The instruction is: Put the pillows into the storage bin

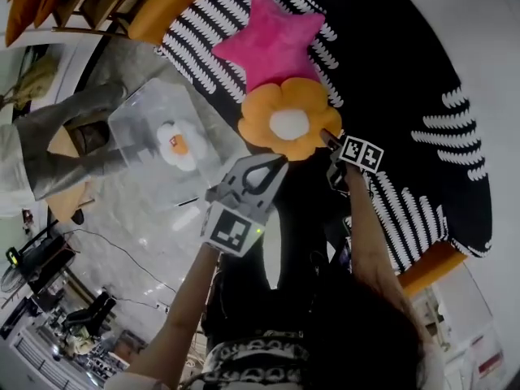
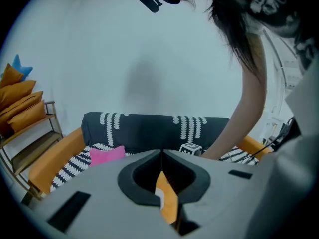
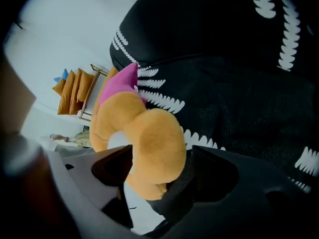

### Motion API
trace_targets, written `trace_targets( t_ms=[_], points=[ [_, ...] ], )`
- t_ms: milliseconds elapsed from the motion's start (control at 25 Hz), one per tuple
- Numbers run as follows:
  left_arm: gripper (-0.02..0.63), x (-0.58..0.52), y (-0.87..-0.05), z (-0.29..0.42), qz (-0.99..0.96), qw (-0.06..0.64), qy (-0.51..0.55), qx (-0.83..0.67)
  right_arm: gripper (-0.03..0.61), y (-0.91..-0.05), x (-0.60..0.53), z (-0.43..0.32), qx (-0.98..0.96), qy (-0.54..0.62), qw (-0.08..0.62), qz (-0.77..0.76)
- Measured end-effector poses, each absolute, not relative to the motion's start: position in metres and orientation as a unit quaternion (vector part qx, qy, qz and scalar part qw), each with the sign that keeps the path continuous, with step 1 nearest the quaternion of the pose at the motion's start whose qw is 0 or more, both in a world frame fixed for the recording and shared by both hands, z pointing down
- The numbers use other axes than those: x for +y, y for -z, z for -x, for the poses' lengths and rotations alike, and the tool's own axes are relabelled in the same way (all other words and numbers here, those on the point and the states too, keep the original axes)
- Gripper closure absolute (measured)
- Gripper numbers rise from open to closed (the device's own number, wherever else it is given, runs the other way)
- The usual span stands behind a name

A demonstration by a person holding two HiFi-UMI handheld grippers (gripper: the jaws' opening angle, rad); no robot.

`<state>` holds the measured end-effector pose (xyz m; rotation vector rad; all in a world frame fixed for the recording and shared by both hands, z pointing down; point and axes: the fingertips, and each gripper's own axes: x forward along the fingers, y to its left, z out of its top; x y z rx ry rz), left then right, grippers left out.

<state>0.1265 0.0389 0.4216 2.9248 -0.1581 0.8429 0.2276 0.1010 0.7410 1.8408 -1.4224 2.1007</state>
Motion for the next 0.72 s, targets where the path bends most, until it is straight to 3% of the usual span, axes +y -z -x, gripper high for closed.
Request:
trace_targets(
  t_ms=[200,560,720],
  points=[
    [0.609,0.042,-0.431,-0.137,-0.958,0.043,-0.279,-0.047,0.234,-0.762,0.105,-0.223,-0.441,-0.694,-0.043,-0.567],
    [0.608,0.063,-0.435,-0.131,-0.959,0.054,-0.275,-0.036,0.445,-0.729,0.109,-0.216,-0.436,-0.683,-0.127,-0.572],
    [0.609,0.052,-0.427,-0.106,-0.963,0.050,-0.262,-0.040,0.490,-0.697,0.101,-0.190,-0.458,-0.675,-0.139,-0.561]
  ],
)
